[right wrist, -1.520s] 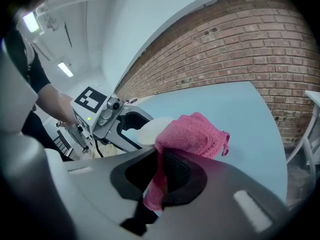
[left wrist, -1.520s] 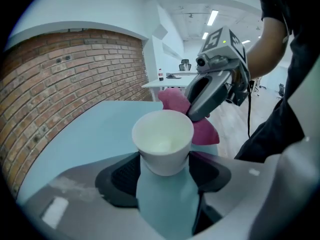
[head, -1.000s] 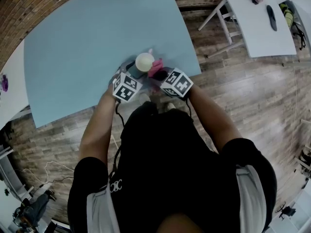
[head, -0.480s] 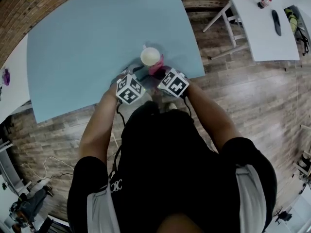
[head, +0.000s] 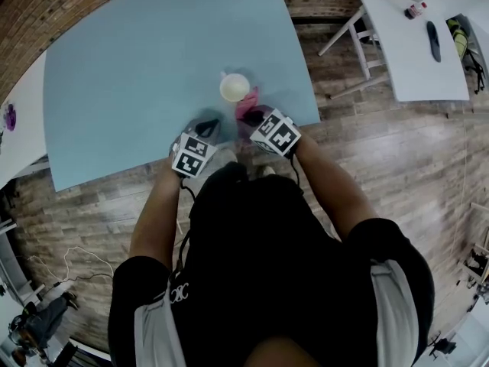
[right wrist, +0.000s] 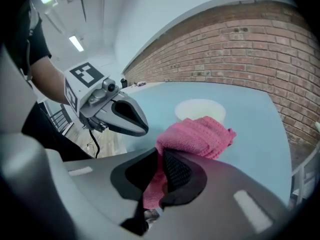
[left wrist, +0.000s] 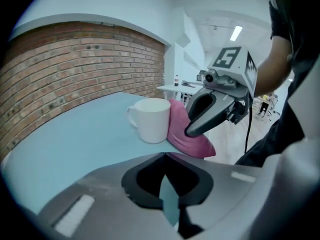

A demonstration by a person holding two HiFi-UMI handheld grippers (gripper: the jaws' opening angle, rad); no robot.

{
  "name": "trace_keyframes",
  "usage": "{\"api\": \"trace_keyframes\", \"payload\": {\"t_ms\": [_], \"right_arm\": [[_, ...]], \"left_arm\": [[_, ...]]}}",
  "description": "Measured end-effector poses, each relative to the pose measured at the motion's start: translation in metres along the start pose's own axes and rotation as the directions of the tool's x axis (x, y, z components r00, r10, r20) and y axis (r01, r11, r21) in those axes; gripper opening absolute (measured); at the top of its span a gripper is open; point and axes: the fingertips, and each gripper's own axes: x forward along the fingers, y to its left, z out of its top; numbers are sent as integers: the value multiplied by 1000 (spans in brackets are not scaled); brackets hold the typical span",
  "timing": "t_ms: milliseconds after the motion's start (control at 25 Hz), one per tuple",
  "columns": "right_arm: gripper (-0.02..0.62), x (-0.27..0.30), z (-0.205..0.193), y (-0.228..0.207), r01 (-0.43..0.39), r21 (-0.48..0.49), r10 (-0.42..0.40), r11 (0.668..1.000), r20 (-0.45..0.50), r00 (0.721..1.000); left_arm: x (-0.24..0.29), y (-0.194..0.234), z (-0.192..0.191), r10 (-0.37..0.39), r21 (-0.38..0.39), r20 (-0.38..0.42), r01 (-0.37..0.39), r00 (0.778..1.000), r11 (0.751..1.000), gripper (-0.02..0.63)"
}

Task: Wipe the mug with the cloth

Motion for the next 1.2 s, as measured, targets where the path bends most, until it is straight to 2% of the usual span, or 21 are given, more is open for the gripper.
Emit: {"api": "trace_keyframes", "payload": {"t_ms": [120,320,480,560,680,840,960,1080,1200], "right_arm": [[37,-14,3,3,14,32,-16,999,54,998],[37,-49,10,1,73,105,-91,992,175,980],[37,-77,18,11,91,47,-100,995,218,971],[38,-91,21,17,99,28,-103,995,244,964],[37,-111,21,16,129,30,-132,991,288,948],[37,-132,11,4,152,86,-172,985,318,932],[37,-143,0,0,157,99,-180,983,319,930],[37,-145,-9,0,166,82,-184,983,306,934],[37,-145,-13,4,154,93,-176,984,315,933]], "left_arm": [[-24,5,-1,74,-104,65,-67,995,992,6],[-57,6,1,203,-238,145,-165,968,957,6],[-78,9,10,273,-310,192,-206,942,928,6],[-88,6,14,298,-330,213,-219,930,918,6],[-94,-4,11,323,-331,206,-245,924,911,6],[-102,-18,8,381,-382,196,-287,904,879,6],[-107,-36,7,407,-402,183,-310,895,862,6],[-110,-52,4,409,-404,170,-315,897,859,6],[-113,-58,-1,399,-376,148,-321,905,869,6]]}}
